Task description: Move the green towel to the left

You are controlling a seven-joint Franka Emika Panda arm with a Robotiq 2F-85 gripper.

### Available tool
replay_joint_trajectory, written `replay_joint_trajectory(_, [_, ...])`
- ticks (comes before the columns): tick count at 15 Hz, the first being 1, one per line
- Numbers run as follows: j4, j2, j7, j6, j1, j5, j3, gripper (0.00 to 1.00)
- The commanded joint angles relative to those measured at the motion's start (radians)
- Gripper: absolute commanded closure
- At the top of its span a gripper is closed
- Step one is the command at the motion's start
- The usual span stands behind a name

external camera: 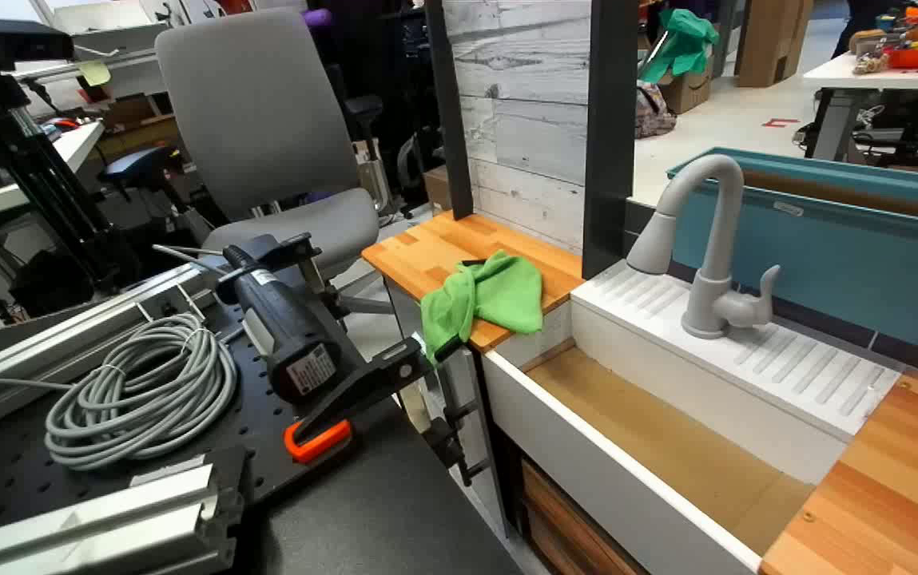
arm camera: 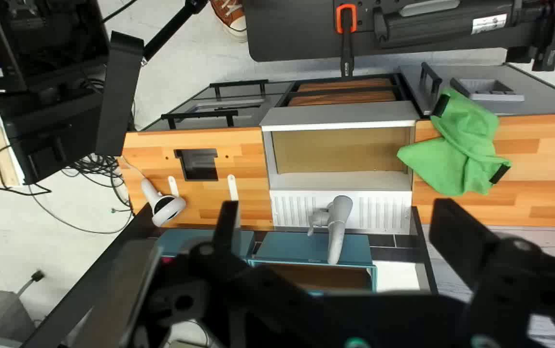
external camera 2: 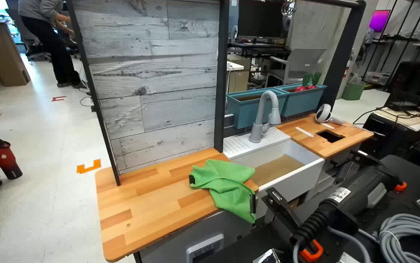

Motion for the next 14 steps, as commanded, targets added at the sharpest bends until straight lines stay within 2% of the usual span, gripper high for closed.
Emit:
replay_joint_trajectory(1, [0.003,0.000,0.010,-0.004,0.018,-0.010,-0.012,0.00])
replay_joint_trajectory(8, [0.003,0.000,0.010,-0.004,0.018,-0.010,-0.012,0.00])
replay_joint_trajectory(10, [0.000,0.031,0.048,0.023,0.017,-0.006,0.002,0.00])
replay_joint_trajectory(14, [-0.035,0.120,0.146,0.198,0.054,0.051,0.025,0.00])
